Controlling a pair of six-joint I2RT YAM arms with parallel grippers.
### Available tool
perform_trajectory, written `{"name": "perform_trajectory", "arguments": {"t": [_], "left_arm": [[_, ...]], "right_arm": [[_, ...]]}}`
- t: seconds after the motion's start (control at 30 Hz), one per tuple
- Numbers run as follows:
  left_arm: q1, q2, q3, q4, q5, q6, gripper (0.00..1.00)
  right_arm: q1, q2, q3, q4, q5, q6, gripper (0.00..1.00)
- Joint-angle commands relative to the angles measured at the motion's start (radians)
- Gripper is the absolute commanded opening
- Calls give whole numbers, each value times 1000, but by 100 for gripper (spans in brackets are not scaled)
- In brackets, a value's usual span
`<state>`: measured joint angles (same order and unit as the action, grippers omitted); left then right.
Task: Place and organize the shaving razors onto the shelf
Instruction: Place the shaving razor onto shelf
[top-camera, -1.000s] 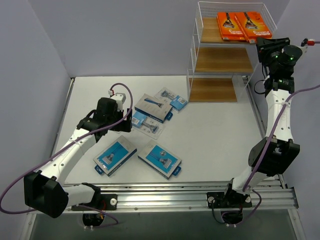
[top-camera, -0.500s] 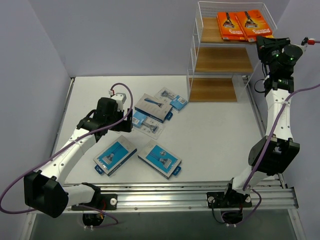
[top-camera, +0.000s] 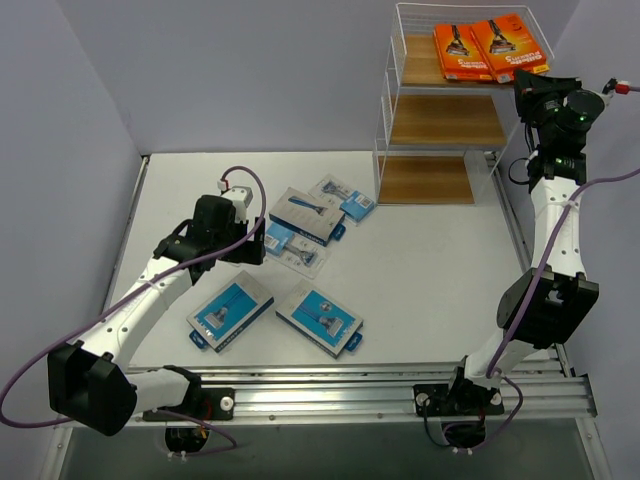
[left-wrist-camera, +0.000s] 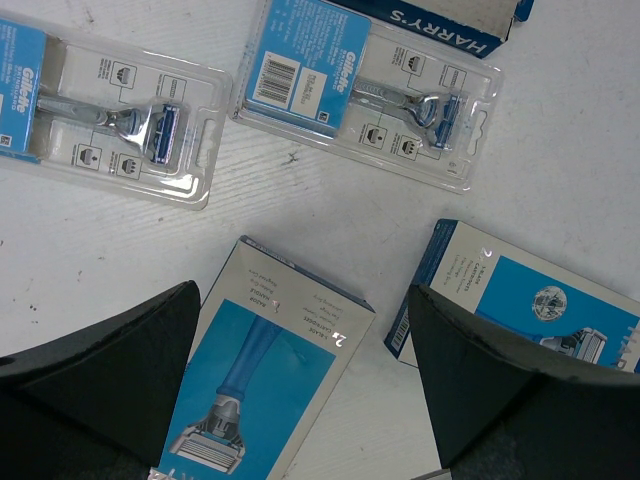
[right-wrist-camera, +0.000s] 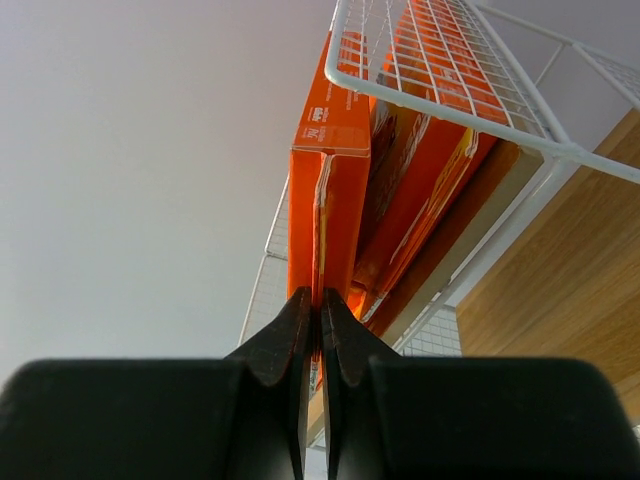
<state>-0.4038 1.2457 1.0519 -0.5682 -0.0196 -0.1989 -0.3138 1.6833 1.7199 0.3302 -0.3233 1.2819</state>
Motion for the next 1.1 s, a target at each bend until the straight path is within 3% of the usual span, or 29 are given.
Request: {"name": "perform_trajectory", "arguments": {"t": [0.0, 0.33, 1.07], "left_arm": [[2, -9, 51, 5, 12, -5, 94], [2, -8, 51, 5, 14, -7, 94], [2, -11, 51, 5, 14, -7, 94]], "right_arm": [[-4, -10, 1, 90, 13, 37, 0], [1, -11, -45, 138, 62, 135, 0], [67, -34, -92, 188, 263, 186, 0]]}}
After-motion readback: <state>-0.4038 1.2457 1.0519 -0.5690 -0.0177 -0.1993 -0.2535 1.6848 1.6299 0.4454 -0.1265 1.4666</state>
